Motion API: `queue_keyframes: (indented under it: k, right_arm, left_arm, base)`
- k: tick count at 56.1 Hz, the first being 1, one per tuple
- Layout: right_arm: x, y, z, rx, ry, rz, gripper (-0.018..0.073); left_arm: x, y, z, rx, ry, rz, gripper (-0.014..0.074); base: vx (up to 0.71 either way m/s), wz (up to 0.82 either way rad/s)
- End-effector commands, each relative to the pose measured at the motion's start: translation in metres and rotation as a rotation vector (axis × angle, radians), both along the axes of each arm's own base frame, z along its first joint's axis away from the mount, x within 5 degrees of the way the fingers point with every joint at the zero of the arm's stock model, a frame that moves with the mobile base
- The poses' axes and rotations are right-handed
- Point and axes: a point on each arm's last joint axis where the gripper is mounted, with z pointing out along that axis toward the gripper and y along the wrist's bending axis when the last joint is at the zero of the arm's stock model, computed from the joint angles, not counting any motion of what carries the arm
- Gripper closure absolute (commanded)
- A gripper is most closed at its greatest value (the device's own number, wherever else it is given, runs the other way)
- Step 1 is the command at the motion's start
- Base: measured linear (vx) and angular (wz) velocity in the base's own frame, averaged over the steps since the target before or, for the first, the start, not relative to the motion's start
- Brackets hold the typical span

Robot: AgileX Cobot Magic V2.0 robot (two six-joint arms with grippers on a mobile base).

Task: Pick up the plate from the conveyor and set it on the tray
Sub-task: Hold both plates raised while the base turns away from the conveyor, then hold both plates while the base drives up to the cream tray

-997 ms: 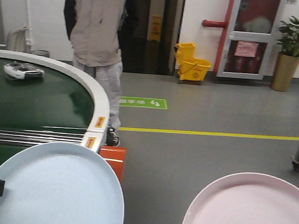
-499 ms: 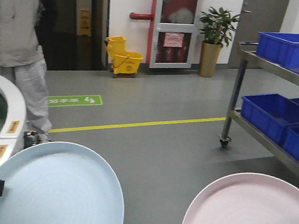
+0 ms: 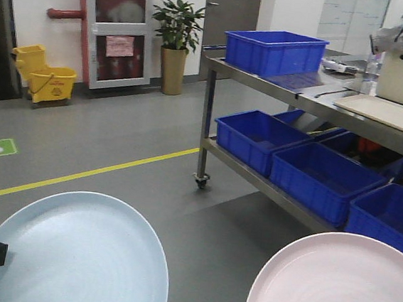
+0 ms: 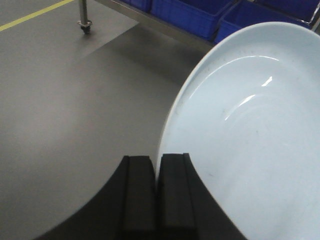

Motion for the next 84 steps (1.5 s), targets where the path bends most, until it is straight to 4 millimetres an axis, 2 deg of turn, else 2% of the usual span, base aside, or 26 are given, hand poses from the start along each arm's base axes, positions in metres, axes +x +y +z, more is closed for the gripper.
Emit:
queue_keyframes:
  k: [1,21,84]
  right_arm:
    - [0.0022,-0.0006,0.0145,0.018,-0.099,-0.012,0.0568]
    - [0.0022,-0.0006,0.0145,0.019,-0.099,-0.011,0.0568]
    - [0.0022,-0.0006,0.0145,0.018,-0.099,-0.012,0.0568]
  left_arm:
    - [0.0006,0.0003,0.0189,-0.054,-0.111,0.018,0.0594]
    - [0.0006,0.0003,0.0189,-0.054,-0.111,0.018,0.0594]
    - [0.0005,0.0002,0.0188,-0.053,-0.110,0.018,0.0594]
  base:
    - [0.31,-0.46]
    - [0.37,-0.27]
    - [0.52,-0.04]
